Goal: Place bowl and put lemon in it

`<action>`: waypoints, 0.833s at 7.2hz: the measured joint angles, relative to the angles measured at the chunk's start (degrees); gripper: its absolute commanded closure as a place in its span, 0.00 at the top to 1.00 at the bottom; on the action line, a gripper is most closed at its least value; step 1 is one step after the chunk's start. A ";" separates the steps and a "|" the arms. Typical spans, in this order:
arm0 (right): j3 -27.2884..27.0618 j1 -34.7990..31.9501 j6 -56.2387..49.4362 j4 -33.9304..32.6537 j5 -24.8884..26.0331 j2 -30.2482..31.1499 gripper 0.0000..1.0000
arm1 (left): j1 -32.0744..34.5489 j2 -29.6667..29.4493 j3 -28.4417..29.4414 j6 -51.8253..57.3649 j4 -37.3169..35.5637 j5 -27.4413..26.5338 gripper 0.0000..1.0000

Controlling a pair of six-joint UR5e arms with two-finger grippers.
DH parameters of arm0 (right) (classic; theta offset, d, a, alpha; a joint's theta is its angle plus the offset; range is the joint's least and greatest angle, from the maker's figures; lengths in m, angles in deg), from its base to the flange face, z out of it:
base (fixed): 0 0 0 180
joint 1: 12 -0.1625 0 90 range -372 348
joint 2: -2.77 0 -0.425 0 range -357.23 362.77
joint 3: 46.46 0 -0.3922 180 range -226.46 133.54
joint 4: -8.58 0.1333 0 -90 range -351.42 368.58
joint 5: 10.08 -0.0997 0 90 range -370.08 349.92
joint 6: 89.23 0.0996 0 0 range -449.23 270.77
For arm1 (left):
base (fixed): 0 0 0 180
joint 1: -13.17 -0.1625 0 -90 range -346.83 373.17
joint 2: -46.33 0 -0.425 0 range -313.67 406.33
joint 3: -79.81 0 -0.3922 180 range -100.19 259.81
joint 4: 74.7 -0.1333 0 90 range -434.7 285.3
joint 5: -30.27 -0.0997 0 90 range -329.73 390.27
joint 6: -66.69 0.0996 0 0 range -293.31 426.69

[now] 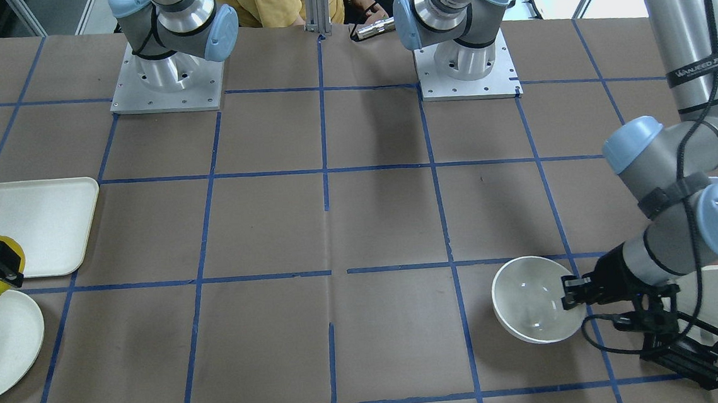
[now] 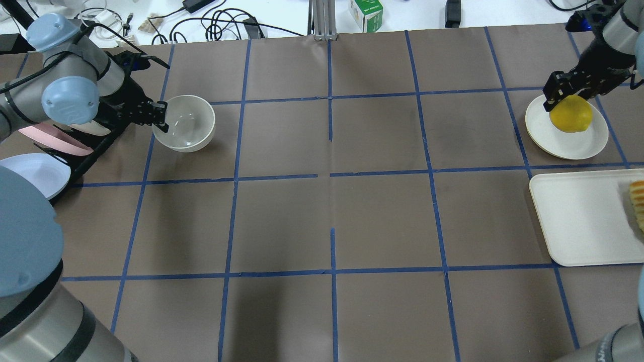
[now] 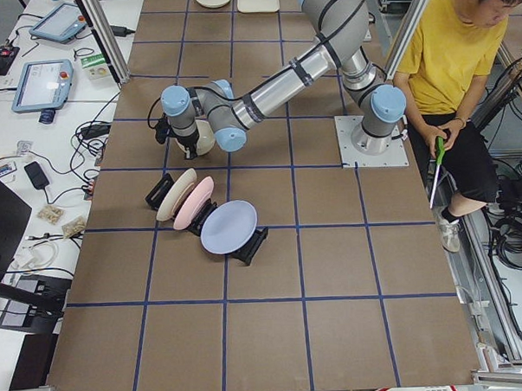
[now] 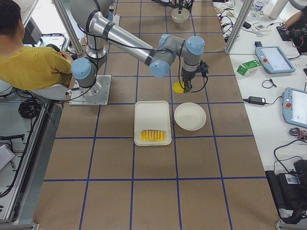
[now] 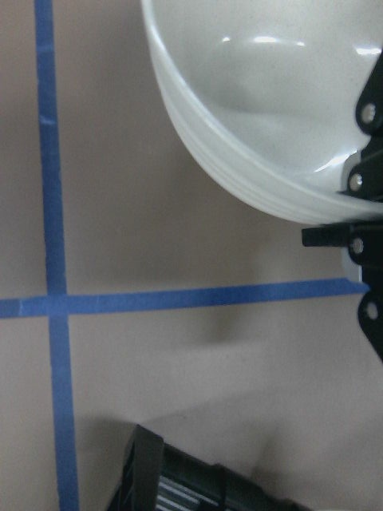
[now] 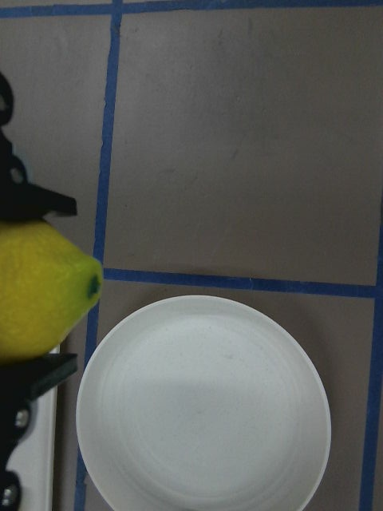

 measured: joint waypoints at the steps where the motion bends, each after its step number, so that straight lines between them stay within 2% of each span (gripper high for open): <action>1: 0.00 -1.50 2.83 0.93 -0.06 0.62 0.00 | 4.02 1.01 -1.40 -3.37 0.26 3.04 0.00; 3: 0.05 -5.00 8.82 2.45 -0.42 1.82 0.00 | 13.49 2.44 -5.30 -12.48 -1.84 6.86 0.00; 6: 0.00 -11.44 19.56 3.13 -0.61 2.93 0.00 | 25.78 1.19 -7.34 -25.10 -8.91 5.48 0.00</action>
